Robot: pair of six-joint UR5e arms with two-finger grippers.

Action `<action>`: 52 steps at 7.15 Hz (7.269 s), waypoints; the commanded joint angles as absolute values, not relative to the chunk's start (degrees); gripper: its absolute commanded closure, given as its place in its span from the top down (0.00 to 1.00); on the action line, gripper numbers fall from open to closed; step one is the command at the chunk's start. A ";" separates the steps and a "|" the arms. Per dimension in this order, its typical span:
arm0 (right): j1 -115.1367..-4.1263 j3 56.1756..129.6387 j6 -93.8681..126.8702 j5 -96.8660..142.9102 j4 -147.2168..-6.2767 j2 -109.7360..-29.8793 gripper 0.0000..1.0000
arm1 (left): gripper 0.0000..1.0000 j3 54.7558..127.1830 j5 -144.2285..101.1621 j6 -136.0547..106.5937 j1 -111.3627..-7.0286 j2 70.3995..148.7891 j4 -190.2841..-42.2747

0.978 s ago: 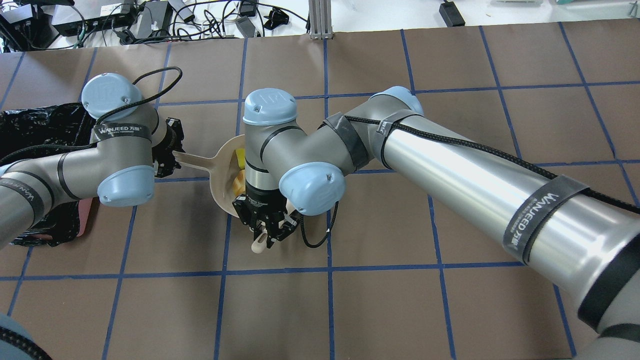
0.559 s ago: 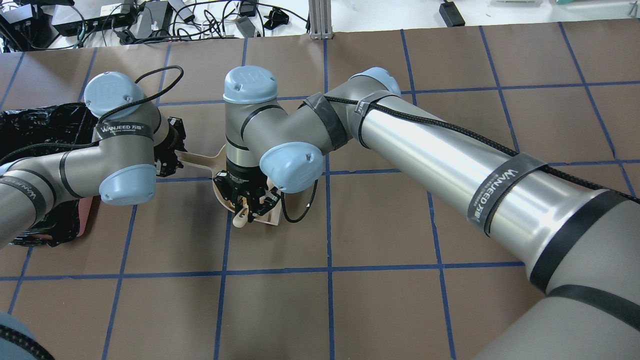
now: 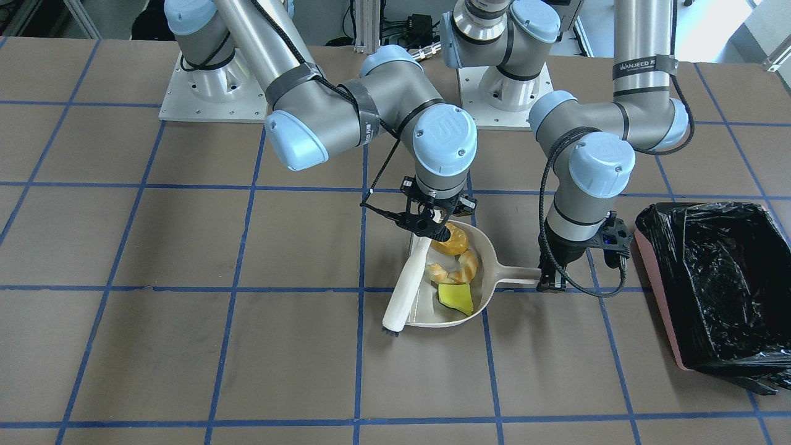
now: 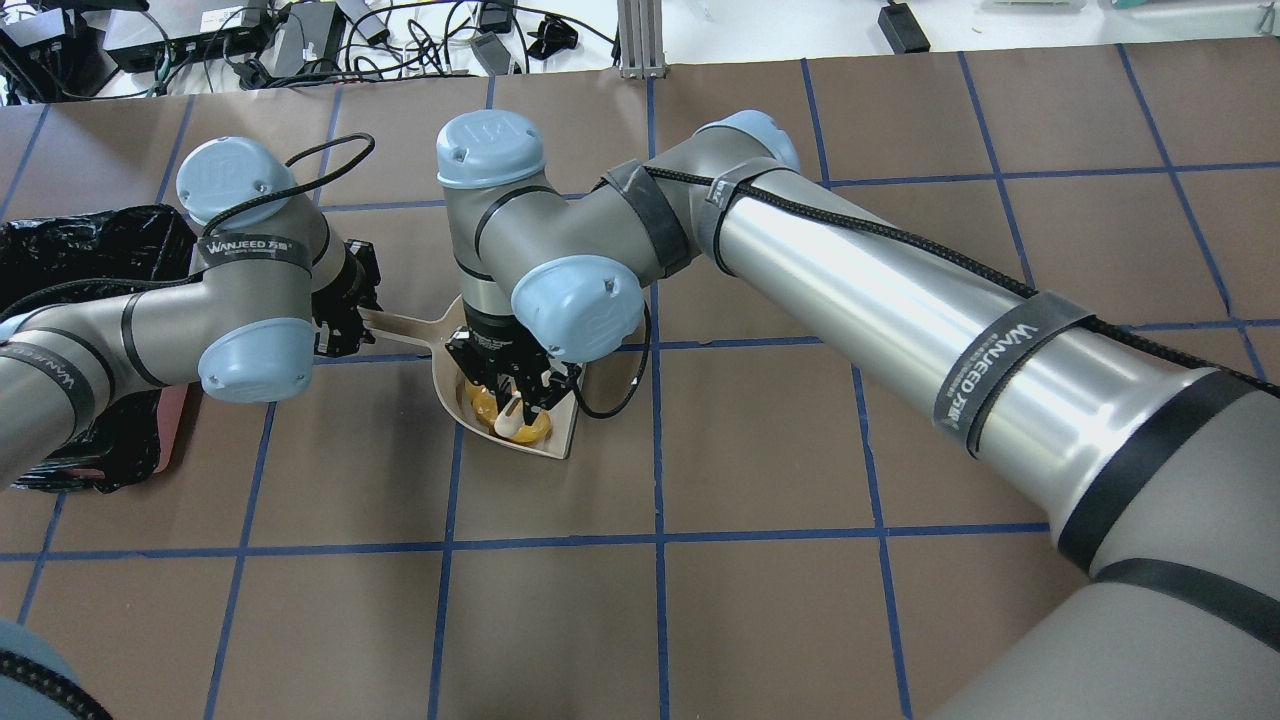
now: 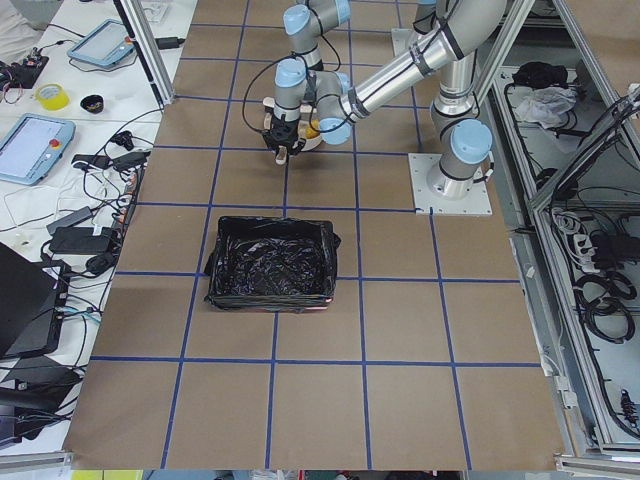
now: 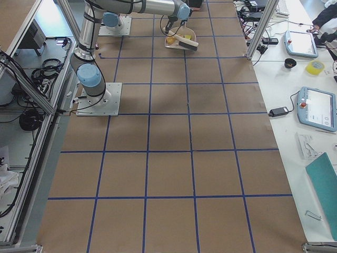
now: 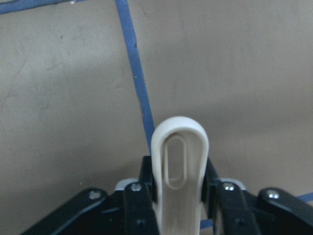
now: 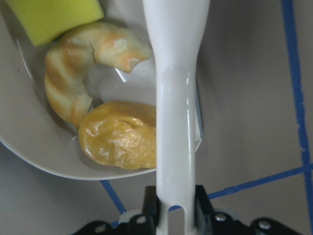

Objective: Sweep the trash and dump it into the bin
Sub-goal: 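Lift the dustpan toward the trash bag with the left gripper while the right withdraws, then tilt the dustpan over the trash bag with the left gripper to dump the trash, then lower the brush onto the table and open the right gripper, then lower the empty dustpan back onto the table with the left gripper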

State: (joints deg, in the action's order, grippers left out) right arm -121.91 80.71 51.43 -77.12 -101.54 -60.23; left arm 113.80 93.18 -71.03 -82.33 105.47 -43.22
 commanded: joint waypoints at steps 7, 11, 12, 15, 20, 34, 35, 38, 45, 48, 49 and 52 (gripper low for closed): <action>-90.99 82.35 2.67 -91.39 -93.42 -66.53 0.00 | 0.00 86.52 84.13 -62.21 -73.08 106.69 -74.58; -77.65 91.64 -11.64 -94.22 -99.20 -69.50 0.00 | 0.00 75.70 82.18 -43.20 -57.61 108.28 -84.19; -73.95 95.67 -16.13 -94.22 -103.75 -71.09 0.00 | 0.00 74.11 82.26 -36.63 -53.74 108.98 -85.24; -70.23 99.58 -23.54 -94.39 -111.53 -70.76 0.00 | 0.00 66.31 82.61 -23.06 -47.39 114.93 -84.20; -67.24 99.49 -25.05 -95.98 -111.45 -69.26 0.00 | 0.00 58.37 80.96 -10.83 -43.60 125.32 -75.78; -67.32 98.44 -24.43 -95.54 -105.77 -76.25 0.99 | 0.00 67.56 38.45 23.52 -39.55 122.01 -54.87; -67.32 96.26 -24.26 -95.71 -100.08 -79.86 1.00 | 0.00 70.72 35.97 25.21 -38.68 120.51 -51.89; -68.63 81.89 -22.60 -95.54 -81.72 -83.76 1.00 | 0.00 74.79 28.96 34.47 -38.06 116.20 -50.71; -93.25 76.81 2.90 -90.36 -80.50 -84.64 1.00 | 0.00 83.94 24.43 50.10 -35.60 109.96 -50.27; -93.25 80.40 2.55 -90.18 -84.71 -84.20 1.00 | 0.00 83.14 42.36 20.71 -38.91 108.28 -40.68; -93.25 81.55 2.03 -90.26 -85.51 -84.20 1.00 | 0.00 83.49 54.46 9.43 -42.59 108.11 -40.52; -93.16 80.86 1.41 -87.56 -88.50 -84.90 1.00 | 0.00 83.50 64.56 -4.48 -51.82 108.64 -40.95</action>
State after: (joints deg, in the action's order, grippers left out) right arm -93.20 81.11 1.87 -89.26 -87.63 -84.86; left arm 83.54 60.06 4.01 -48.09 109.02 -40.60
